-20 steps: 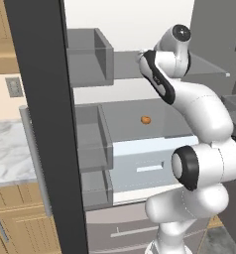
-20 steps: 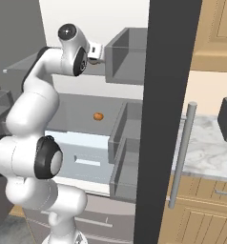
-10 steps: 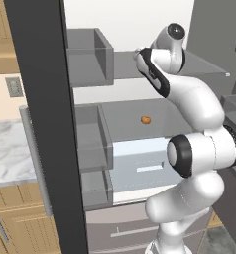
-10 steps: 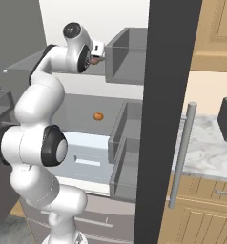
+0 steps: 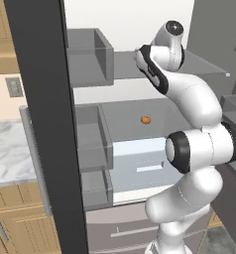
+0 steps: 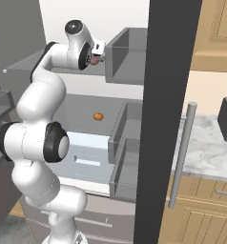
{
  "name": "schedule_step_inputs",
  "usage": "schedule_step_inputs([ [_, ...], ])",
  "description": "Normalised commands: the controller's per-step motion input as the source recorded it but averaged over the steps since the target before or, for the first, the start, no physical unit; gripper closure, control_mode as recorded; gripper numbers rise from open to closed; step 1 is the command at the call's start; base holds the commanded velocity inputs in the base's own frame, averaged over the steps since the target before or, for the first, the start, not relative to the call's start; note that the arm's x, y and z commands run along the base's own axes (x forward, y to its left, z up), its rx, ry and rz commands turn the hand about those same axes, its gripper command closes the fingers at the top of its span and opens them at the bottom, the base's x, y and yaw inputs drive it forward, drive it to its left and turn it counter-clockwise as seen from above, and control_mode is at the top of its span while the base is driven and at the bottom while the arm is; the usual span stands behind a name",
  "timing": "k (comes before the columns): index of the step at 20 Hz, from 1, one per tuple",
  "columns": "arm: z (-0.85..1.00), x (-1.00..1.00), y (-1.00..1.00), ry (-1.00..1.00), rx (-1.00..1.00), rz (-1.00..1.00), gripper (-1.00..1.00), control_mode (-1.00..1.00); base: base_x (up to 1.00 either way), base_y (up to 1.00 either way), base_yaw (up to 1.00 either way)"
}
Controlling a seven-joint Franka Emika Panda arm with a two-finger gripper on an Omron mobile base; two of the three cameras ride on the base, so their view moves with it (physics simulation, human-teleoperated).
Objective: Retrieve the peach and tangerine from the fridge and place them into the bowl on the dining table.
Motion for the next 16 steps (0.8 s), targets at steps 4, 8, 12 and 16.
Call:
schedule_step_inputs([
  [4,-0.26,0.03,-0.03,0.06,0.0,0.0,1.0,-1.0,0.0,0.0,0.0],
  [8,-0.14,0.12,-0.03,0.0,0.0,0.0,1.0,-1.0,0.0,0.0,0.0],
  [12,-0.03,-0.1,0.0,0.0,0.0,0.0,1.0,-1.0,0.0,0.0,0.0],
  [16,-0.05,-0.97,0.0,-0.12,0.0,0.0,1.0,-1.0,0.0,0.0,0.0],
])
